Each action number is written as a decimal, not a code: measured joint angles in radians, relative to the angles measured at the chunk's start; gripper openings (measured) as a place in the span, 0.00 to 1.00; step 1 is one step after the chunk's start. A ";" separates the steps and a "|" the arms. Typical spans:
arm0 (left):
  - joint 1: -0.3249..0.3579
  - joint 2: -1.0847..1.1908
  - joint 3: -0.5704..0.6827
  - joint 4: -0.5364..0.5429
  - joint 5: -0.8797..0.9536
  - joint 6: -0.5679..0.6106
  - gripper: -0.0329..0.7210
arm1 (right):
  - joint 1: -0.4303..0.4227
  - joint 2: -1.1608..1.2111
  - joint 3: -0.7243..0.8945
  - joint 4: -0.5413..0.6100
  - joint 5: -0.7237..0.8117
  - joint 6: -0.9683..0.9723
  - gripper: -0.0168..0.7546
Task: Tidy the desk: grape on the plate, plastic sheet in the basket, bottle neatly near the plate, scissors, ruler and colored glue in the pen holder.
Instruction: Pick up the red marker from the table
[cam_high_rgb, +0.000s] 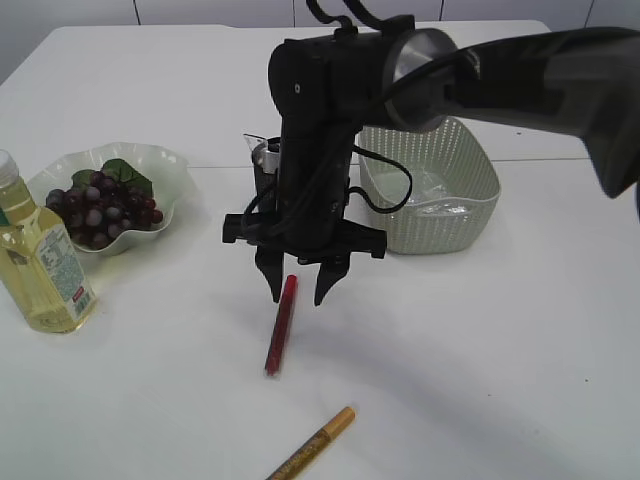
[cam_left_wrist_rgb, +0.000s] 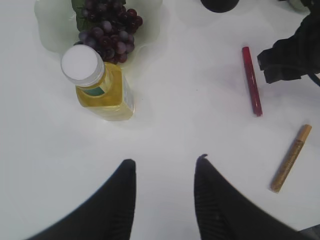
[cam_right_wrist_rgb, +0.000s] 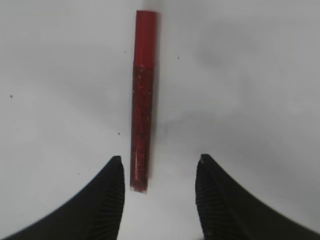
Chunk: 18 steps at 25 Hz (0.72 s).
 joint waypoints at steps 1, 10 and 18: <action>0.000 0.000 0.000 0.000 0.000 0.002 0.43 | 0.000 0.016 -0.014 0.002 0.000 0.007 0.47; 0.000 0.000 0.000 0.000 0.000 0.006 0.43 | 0.009 0.168 -0.268 -0.015 0.000 0.018 0.47; 0.000 0.000 0.000 0.000 0.000 0.013 0.43 | 0.018 0.230 -0.336 -0.044 0.002 0.024 0.47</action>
